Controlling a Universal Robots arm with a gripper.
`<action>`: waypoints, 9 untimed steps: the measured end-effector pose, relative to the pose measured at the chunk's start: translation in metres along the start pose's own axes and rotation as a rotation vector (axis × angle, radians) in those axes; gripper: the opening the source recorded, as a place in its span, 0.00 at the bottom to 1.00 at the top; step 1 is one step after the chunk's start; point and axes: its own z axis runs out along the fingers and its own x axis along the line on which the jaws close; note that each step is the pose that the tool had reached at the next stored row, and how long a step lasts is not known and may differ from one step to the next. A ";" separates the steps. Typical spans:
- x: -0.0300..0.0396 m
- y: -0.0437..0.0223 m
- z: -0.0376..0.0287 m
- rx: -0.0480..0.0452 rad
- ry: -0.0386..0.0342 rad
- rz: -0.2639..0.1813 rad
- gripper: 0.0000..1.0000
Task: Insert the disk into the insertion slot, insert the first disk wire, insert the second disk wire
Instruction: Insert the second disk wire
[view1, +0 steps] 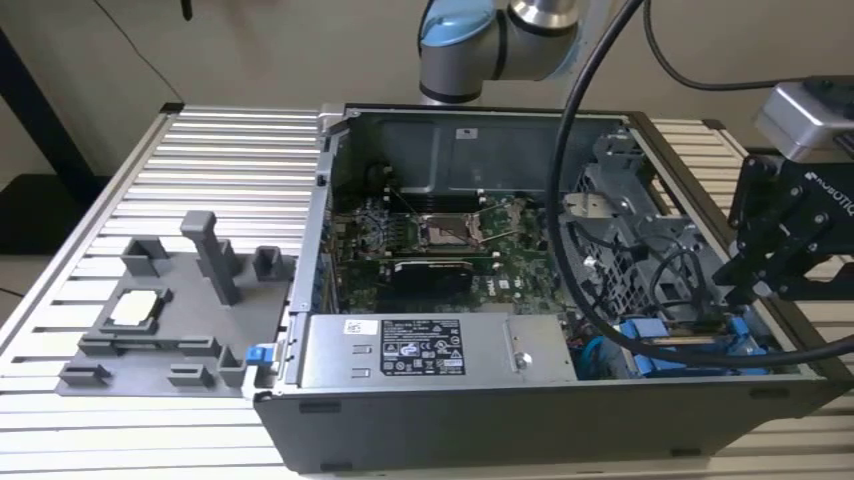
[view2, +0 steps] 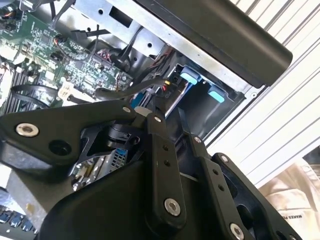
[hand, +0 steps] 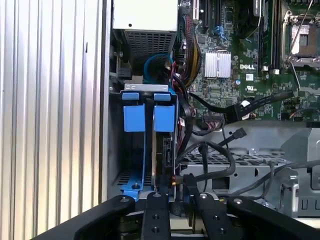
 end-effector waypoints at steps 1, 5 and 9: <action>0.0000 0.0001 0.0000 0.0000 -0.0012 0.000 0.27; -0.0003 0.0004 -0.0054 0.0001 -0.0011 0.000 0.27; -0.0008 0.0009 -0.0146 0.0001 -0.0008 0.000 0.27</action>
